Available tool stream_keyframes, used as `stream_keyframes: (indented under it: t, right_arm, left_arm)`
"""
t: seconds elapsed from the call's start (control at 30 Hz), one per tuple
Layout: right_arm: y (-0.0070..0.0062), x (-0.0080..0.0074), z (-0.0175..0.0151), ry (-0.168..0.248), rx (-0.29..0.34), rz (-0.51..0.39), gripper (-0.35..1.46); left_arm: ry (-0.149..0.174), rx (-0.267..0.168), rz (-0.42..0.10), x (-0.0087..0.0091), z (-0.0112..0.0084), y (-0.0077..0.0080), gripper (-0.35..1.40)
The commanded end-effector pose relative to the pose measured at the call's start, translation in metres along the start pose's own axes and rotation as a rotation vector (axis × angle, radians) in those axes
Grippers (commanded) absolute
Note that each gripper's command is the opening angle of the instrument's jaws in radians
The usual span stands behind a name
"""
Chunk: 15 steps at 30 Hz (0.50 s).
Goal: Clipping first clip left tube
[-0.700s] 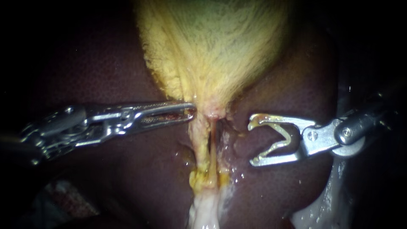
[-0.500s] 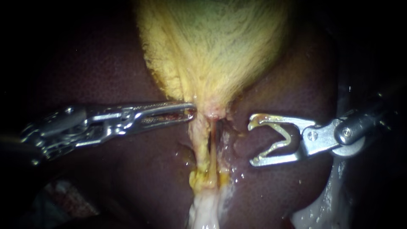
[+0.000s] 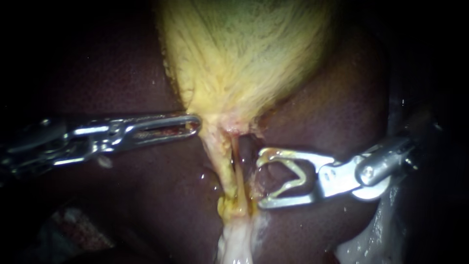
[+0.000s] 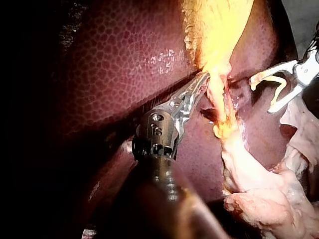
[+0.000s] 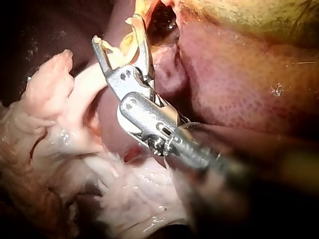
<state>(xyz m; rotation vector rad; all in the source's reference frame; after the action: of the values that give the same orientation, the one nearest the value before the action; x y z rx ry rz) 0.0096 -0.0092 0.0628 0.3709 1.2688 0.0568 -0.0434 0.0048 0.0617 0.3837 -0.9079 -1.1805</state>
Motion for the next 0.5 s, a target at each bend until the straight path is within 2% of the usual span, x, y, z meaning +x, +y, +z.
stream_keyframes:
  t: [0.03, 0.17, 0.23, 0.5]
  right_arm:
    - [-0.0001, -0.0002, 0.0005, 0.001, 0.001, 0.007, 0.60]
    - [-0.0004, -0.0010, 0.0027, 0.001, 0.009, 0.015, 0.60]
    - [-0.0003, -0.0015, 0.0035, -0.012, 0.011, 0.024, 0.60]
    - [0.0012, -0.0041, 0.0044, -0.067, 0.016, 0.026, 0.59]
  left_arm:
    - [-0.001, -0.001, 0.000, 0.0000, -0.0001, -0.0001, -0.35]
    - [-0.002, -0.002, -0.001, 0.0000, -0.0002, -0.0004, -0.35]
    - [-0.002, -0.003, -0.001, 0.0000, -0.0003, -0.0005, -0.35]
    - [-0.003, -0.004, -0.002, 0.0001, -0.0005, -0.0010, -0.35]
